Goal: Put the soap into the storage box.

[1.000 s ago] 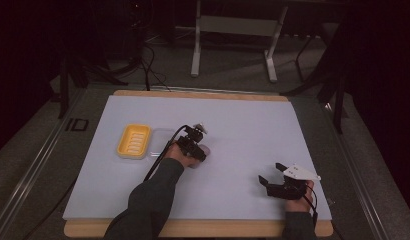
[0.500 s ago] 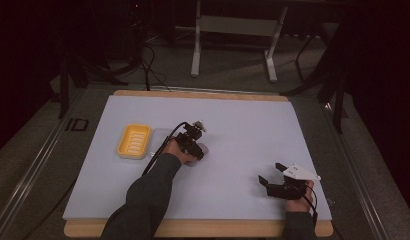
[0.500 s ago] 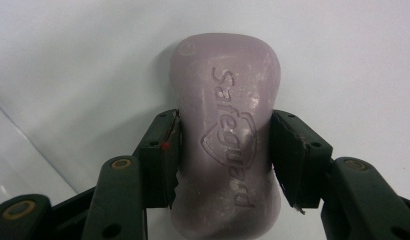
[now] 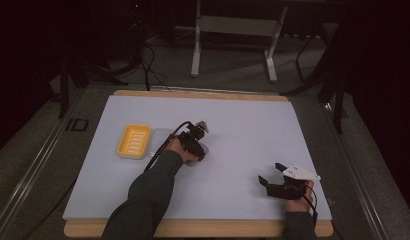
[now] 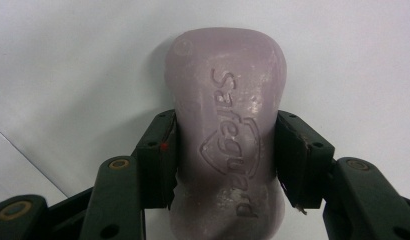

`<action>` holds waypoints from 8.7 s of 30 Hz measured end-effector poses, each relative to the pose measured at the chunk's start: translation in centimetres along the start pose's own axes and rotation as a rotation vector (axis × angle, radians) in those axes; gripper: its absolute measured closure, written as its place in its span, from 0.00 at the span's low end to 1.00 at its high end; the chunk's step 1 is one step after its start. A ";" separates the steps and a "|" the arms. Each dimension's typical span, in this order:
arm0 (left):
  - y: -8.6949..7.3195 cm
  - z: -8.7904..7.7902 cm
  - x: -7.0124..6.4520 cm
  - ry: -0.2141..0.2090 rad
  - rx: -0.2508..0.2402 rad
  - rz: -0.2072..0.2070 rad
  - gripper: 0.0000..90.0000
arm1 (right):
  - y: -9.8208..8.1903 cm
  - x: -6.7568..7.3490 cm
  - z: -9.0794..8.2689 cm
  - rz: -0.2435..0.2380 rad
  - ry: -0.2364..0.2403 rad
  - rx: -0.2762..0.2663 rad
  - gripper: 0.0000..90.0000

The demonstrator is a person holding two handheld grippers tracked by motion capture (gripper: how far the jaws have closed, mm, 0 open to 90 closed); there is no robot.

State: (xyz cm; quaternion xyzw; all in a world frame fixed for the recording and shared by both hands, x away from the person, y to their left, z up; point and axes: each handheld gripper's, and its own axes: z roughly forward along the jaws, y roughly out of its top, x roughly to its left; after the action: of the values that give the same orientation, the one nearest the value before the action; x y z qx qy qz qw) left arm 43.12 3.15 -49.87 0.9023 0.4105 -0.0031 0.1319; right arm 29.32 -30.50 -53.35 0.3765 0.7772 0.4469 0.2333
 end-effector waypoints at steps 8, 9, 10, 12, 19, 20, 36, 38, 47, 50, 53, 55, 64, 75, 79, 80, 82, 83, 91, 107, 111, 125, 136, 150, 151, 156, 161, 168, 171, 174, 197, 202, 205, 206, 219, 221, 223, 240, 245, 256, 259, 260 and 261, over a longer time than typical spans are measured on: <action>0.6 0.1 -0.6 0.046 0.050 0.017 0.54 | 0.0 0.0 0.0 -0.002 0.001 0.002 0.17; 0.6 0.2 -0.7 0.051 0.052 0.015 0.54 | 0.0 0.0 0.0 -0.002 0.002 0.002 0.17; 0.7 0.2 -0.7 0.055 0.058 0.016 0.54 | 0.0 0.0 0.0 -0.002 0.002 0.003 0.17; 0.8 0.2 -0.8 0.063 0.066 0.017 0.55 | 0.0 0.0 0.0 -0.002 0.002 0.003 0.17; 0.8 0.2 -1.1 0.086 0.083 0.042 0.55 | 0.0 0.0 0.1 -0.003 0.002 0.005 0.17; 0.8 0.2 -1.1 0.088 0.089 0.047 0.55 | 0.0 0.0 0.1 -0.004 0.003 0.006 0.17; 0.6 -0.2 -0.9 0.071 0.081 0.044 0.56 | 0.0 0.1 0.1 -0.004 0.001 0.011 0.17; 0.6 -0.3 -0.8 0.064 0.077 0.044 0.56 | 0.0 0.0 0.1 -0.005 0.001 0.010 0.17; 0.6 -1.2 -0.7 0.057 0.061 0.036 0.56 | 0.0 0.0 0.1 -0.005 0.000 0.008 0.17; 0.5 -1.4 -0.4 0.056 0.058 0.022 0.56 | 0.0 0.0 0.1 -0.002 -0.001 0.009 0.17; 0.4 -1.8 -0.2 0.060 0.055 0.019 0.56 | 0.0 0.1 0.1 -0.005 -0.001 0.012 0.17; 0.4 -2.1 -0.1 0.060 0.051 0.016 0.56 | 0.1 0.1 0.2 -0.006 -0.005 0.020 0.17; 0.0 -3.4 0.6 0.069 0.044 -0.011 0.56 | 0.0 0.1 0.1 -0.006 -0.007 0.013 0.17; -0.1 -4.0 0.7 0.070 0.032 -0.029 0.56 | 0.0 0.2 0.0 -0.008 -0.008 0.000 0.18; 0.0 -4.2 0.6 0.067 0.029 -0.032 0.56 | -0.1 0.1 -0.1 -0.003 -0.005 -0.008 0.18; 0.0 -4.2 0.6 0.066 0.029 -0.031 0.56 | -0.1 0.1 -0.1 0.000 -0.004 -0.011 0.18; 0.0 -4.2 0.7 0.059 0.035 -0.040 0.56 | -0.1 0.0 -0.1 0.002 -0.002 -0.013 0.18; 0.0 -4.2 0.7 0.062 0.040 -0.040 0.56 | -0.1 0.0 -0.1 0.002 -0.002 -0.013 0.18; -0.2 -4.6 0.7 0.066 0.025 -0.053 0.56 | -0.1 0.0 -0.2 0.007 -0.003 -0.018 0.18; -1.0 -5.7 1.7 0.078 -0.005 -0.081 0.56 | -0.1 -0.1 -0.3 0.012 -0.005 -0.031 0.18; -1.2 -5.8 1.9 0.084 -0.008 -0.086 0.56 | -0.1 -0.1 -0.3 0.012 -0.005 -0.031 0.18; -2.1 -6.3 2.7 0.088 -0.016 -0.105 0.56 | -0.1 -0.1 -0.3 0.016 -0.002 -0.027 0.18; -2.7 -6.6 3.6 0.093 -0.018 -0.123 0.56 | -0.1 -0.1 -0.2 0.014 -0.001 -0.024 0.18; -3.8 -7.0 5.0 0.107 -0.012 -0.161 0.56 | -0.1 -0.1 -0.2 0.010 -0.002 -0.023 0.18; -3.9 -7.0 5.1 0.105 -0.014 -0.162 0.56 | -0.1 -0.1 -0.2 0.010 -0.002 -0.023 0.18; -4.2 -6.9 5.4 0.102 -0.014 -0.175 0.56 | -0.1 -0.1 -0.2 0.010 -0.002 -0.023 0.18; -4.4 -6.9 5.6 0.099 -0.010 -0.174 0.56 | -0.1 -0.1 -0.2 0.010 -0.002 -0.023 0.18; -4.6 -7.0 5.9 0.107 -0.009 -0.182 0.56 | -0.1 -0.1 -0.2 0.007 -0.003 -0.024 0.18; -4.7 -7.1 6.1 0.109 -0.012 -0.190 0.56 | -0.1 -0.1 -0.2 0.007 -0.003 -0.025 0.18; -4.9 -7.3 6.3 0.109 -0.018 -0.196 0.56 | -0.1 -0.1 -0.2 0.007 -0.003 -0.024 0.18; -5.5 -7.7 7.4 0.115 -0.040 -0.234 0.56 | -0.1 -0.1 -0.3 0.011 -0.001 -0.029 0.18; -5.7 -8.0 7.7 0.111 -0.048 -0.239 0.56 | -0.1 -0.1 -0.3 0.011 -0.001 -0.028 0.18; -5.9 -8.1 7.8 0.116 -0.047 -0.245 0.56 | -0.1 -0.1 -0.3 0.011 -0.001 -0.029 0.18; -5.9 -8.1 7.8 0.116 -0.046 -0.247 0.56 | -0.1 -0.1 -0.3 0.011 -0.001 -0.029 0.18; -6.6 -8.5 8.6 0.122 -0.051 -0.274 0.56 | -0.1 -0.1 -0.3 0.011 -0.001 -0.029 0.18; -6.6 -8.5 8.7 0.121 -0.053 -0.277 0.56 | -0.1 -0.1 -0.3 0.012 -0.001 -0.029 0.18; -6.7 -8.5 8.8 0.120 -0.055 -0.281 0.56 | -0.1 -0.1 -0.3 0.013 -0.001 -0.029 0.18; -7.2 -8.9 9.5 0.116 -0.071 -0.323 0.56 | -0.1 -0.1 -0.3 0.014 0.000 -0.031 0.18; -7.4 -9.0 9.8 0.117 -0.071 -0.331 0.56 | -0.1 -0.1 -0.3 0.013 0.002 -0.029 0.18; -7.6 -9.1 10.2 0.117 -0.075 -0.346 0.56 | -0.1 -0.1 -0.3 0.013 0.000 -0.032 0.18; -7.7 -9.1 10.2 0.120 -0.073 -0.347 0.56 | -0.1 -0.1 -0.3 0.012 0.000 -0.031 0.18; -7.7 -9.1 10.3 0.121 -0.072 -0.349 0.56 | -0.1 -0.1 -0.3 0.012 0.000 -0.031 0.18; -7.8 -9.1 10.3 0.122 -0.073 -0.353 0.56 | -0.1 -0.1 -0.3 0.011 -0.001 -0.030 0.18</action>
State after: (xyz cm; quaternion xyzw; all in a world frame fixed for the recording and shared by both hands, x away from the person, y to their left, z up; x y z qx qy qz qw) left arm 43.24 17.82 -44.08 0.8094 0.5694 0.0435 0.1369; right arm 29.12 -30.75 -53.33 0.3775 0.7683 0.4596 0.2367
